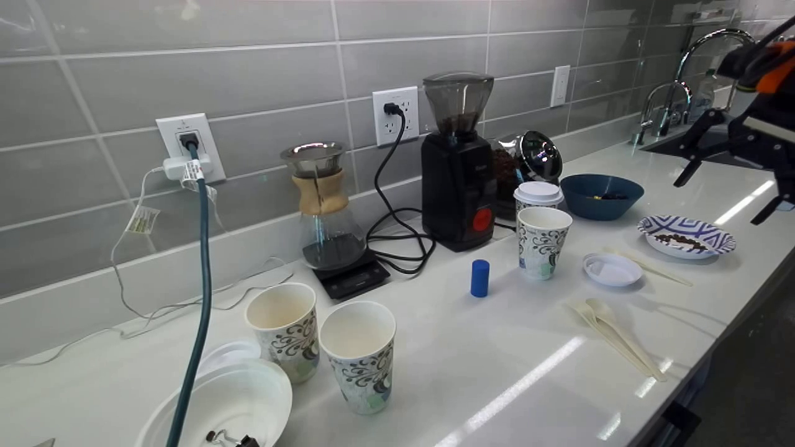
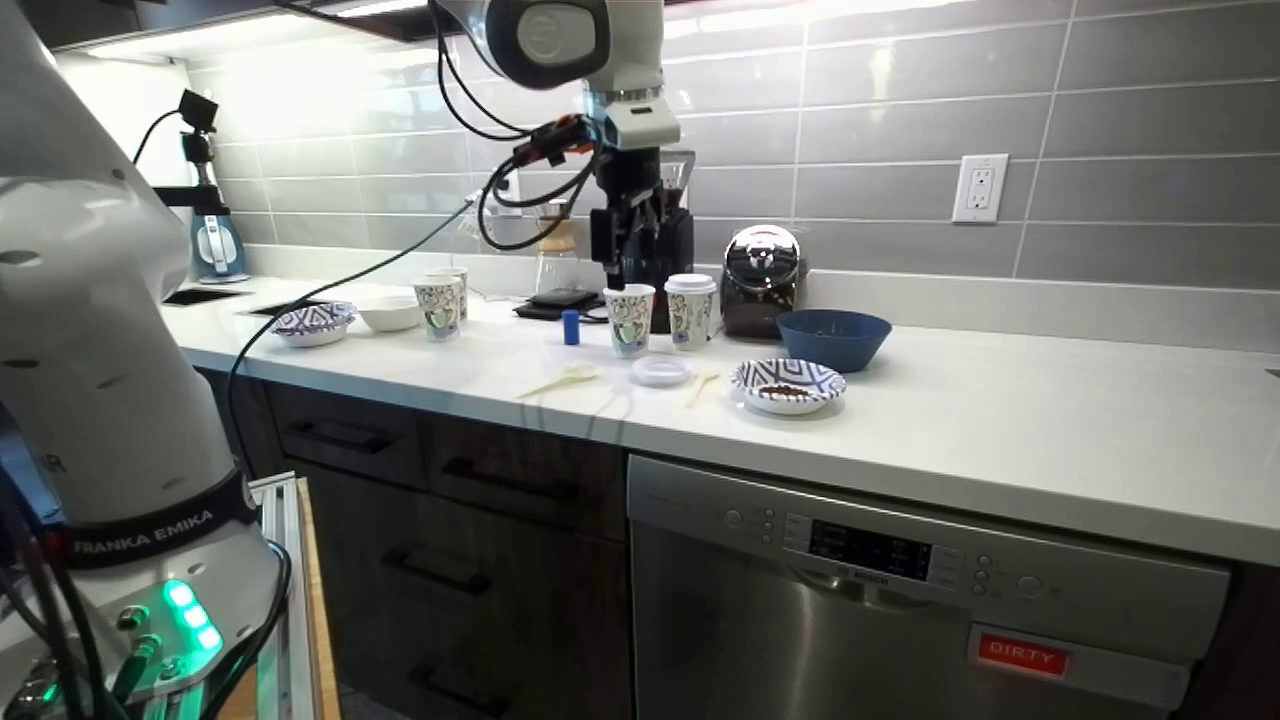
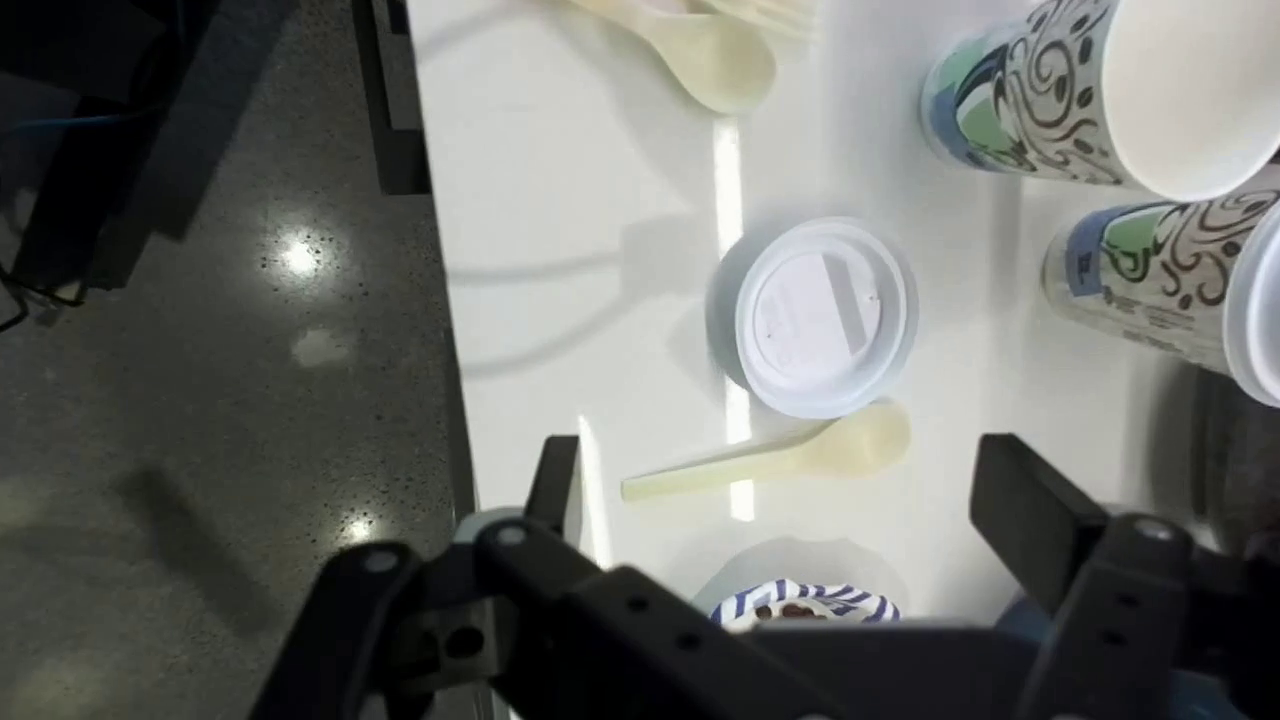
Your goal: Turn the white lid on the counter over
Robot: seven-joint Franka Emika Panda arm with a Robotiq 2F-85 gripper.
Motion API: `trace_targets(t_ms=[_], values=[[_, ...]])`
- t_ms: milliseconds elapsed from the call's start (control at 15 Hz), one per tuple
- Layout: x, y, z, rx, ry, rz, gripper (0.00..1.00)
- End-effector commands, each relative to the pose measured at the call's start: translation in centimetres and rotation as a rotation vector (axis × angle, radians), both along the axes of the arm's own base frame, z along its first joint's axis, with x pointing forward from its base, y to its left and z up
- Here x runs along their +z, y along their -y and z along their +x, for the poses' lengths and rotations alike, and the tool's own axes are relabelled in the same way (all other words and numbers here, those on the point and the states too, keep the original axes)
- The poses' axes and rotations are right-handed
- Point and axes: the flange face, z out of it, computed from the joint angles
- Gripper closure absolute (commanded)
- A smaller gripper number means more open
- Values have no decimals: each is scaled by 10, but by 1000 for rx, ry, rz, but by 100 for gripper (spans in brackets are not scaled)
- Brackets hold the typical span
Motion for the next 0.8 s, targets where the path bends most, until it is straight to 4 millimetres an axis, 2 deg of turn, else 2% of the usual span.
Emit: trace_targets(t_ms=[0,400,733], values=[[-30,-10,22,-34,16,-42,0],[-74,-31,47,-41,6,-100,0],[-93,-54,65,-41,-9,-149,0]])
